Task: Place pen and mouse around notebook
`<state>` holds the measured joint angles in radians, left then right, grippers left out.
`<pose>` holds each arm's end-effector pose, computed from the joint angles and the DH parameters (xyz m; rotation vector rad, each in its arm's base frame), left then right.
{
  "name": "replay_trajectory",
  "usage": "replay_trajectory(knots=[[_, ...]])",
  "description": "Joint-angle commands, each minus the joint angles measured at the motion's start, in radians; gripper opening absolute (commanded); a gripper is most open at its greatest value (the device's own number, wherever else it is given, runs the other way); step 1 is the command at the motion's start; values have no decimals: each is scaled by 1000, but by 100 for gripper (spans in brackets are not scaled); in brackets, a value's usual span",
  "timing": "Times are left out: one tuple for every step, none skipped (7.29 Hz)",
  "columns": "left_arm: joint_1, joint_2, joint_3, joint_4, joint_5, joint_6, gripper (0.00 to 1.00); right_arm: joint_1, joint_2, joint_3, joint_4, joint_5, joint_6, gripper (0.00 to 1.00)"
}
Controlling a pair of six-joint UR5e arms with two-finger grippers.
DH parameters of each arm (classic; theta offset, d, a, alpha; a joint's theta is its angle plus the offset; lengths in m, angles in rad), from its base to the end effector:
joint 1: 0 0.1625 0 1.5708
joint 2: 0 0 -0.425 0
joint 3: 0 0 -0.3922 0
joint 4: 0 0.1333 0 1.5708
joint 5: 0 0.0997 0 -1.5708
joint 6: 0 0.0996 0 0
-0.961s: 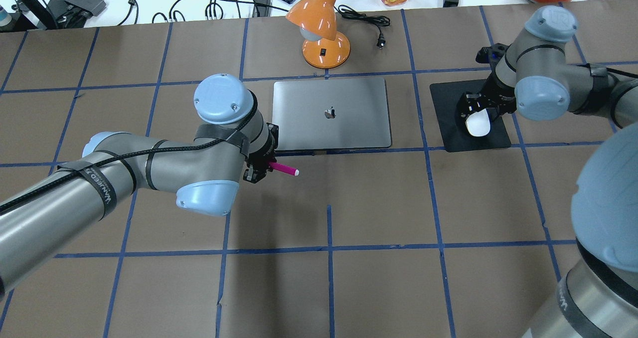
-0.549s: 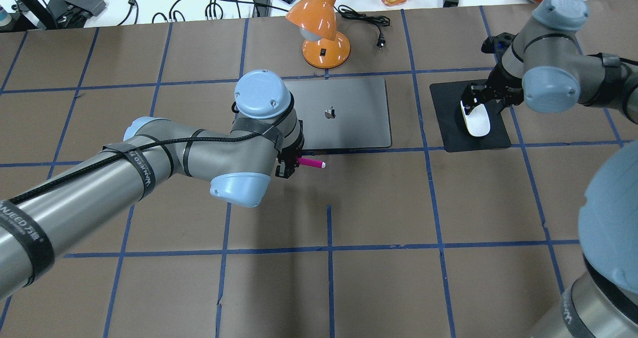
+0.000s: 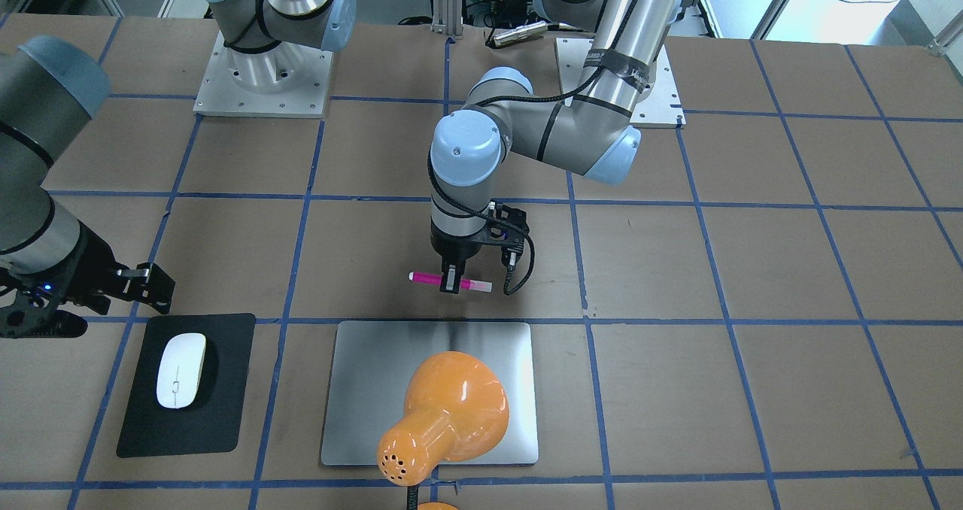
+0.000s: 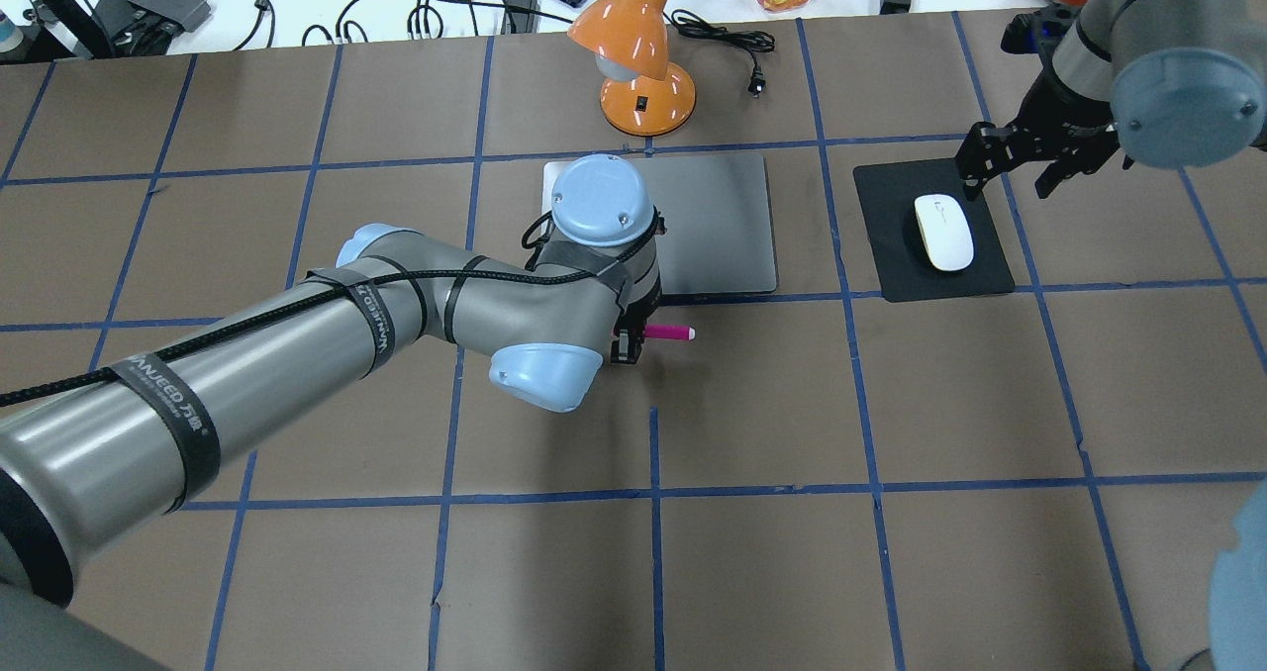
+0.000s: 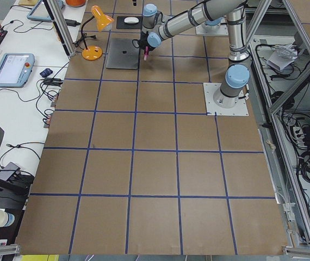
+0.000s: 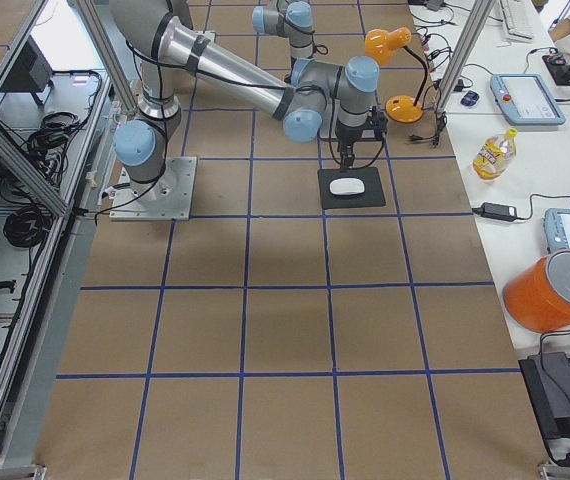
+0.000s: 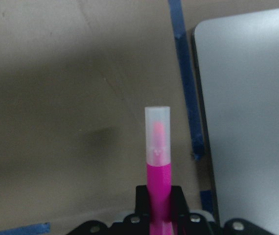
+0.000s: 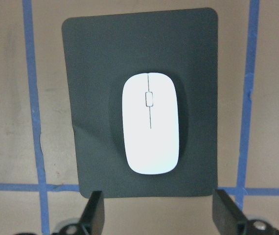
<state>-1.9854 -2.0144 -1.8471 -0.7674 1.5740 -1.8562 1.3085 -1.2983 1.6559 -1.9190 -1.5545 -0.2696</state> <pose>-0.3573 -0.4818 0.1968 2.0241 -2.3038 0.0585 -0.0202 -0.5957 0.3340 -0.0113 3.1234 0.0075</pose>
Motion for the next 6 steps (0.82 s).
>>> replay_trajectory(knots=[[-24,-6,-1,-10,3,-31,0,0,-51,-91,194,-9,1,86],[-24,-7,-4,-15,-5,-100,0,-2,-73,-137,280,-10,0,89],[-26,-7,-4,-16,-5,-110,0,-6,-100,-160,335,-12,0,94],[-26,-12,-7,-18,-6,-110,0,-8,-145,-168,394,-28,0,95],[-27,-18,-9,-18,-6,-110,0,-9,-185,-157,423,-32,0,98],[-27,-24,-12,-17,-9,-110,29,-6,-225,-157,440,-33,0,99]])
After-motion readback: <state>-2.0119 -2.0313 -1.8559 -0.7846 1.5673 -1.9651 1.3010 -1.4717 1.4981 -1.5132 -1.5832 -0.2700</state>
